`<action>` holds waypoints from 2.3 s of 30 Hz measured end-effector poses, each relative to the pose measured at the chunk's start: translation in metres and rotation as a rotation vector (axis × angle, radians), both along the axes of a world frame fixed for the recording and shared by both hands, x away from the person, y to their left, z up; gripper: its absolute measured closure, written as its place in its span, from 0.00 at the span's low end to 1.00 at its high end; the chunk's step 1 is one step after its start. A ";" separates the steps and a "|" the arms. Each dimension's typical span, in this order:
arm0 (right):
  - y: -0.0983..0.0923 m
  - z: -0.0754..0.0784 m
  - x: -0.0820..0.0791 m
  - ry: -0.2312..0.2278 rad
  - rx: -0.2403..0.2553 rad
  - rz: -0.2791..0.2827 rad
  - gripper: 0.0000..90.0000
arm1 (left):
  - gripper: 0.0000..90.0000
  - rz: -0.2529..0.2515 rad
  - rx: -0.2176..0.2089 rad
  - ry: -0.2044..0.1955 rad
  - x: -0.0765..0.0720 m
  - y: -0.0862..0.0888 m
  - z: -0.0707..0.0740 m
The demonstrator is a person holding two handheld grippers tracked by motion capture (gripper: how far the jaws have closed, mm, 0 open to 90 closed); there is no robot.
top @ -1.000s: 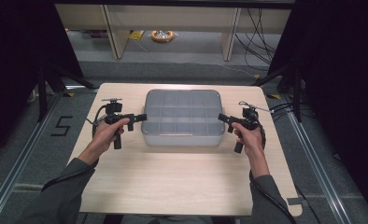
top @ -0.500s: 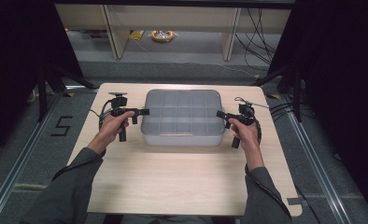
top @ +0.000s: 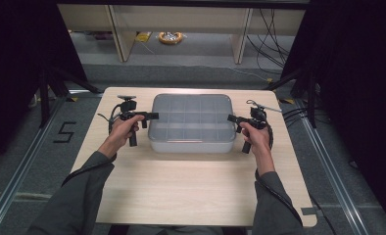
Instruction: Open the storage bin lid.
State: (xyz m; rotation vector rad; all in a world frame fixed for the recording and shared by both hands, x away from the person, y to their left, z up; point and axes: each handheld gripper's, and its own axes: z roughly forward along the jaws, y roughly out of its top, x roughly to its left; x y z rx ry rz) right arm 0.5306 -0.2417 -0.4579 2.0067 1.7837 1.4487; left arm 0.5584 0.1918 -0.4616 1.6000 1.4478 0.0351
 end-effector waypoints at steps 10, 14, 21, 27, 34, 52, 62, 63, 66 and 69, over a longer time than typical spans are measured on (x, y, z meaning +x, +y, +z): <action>0.002 0.006 -0.004 -0.082 0.025 -0.036 0.64 | 0.62 0.049 -0.039 -0.013 -0.003 0.001 0.003; -0.001 0.017 -0.011 -0.076 0.106 -0.050 0.66 | 0.63 0.045 -0.035 -0.030 -0.005 0.002 0.009; -0.002 0.025 -0.020 -0.102 0.128 -0.040 0.76 | 0.68 0.055 -0.070 -0.073 -0.016 0.005 0.028; -0.003 0.039 -0.028 -0.111 0.147 -0.039 0.75 | 0.71 0.035 -0.092 -0.152 -0.033 0.007 0.054; -0.005 0.047 -0.042 -0.174 0.136 -0.036 0.74 | 0.71 0.027 -0.112 -0.201 -0.056 0.008 0.065; -0.005 0.037 -0.094 -0.255 0.008 -0.020 0.72 | 0.71 -0.043 -0.108 -0.195 -0.112 0.010 0.036; -0.006 0.030 -0.107 -0.257 0.040 0.001 0.72 | 0.71 -0.061 -0.090 -0.198 -0.124 0.011 0.032; -0.006 0.029 -0.108 -0.251 0.036 0.001 0.71 | 0.71 -0.060 -0.077 -0.204 -0.125 0.011 0.032; -0.005 0.026 -0.111 -0.229 0.034 -0.003 0.71 | 0.71 -0.050 -0.080 -0.197 -0.128 0.011 0.031; -0.006 0.021 -0.113 -0.248 0.029 0.014 0.71 | 0.71 -0.073 -0.078 -0.194 -0.132 0.013 0.028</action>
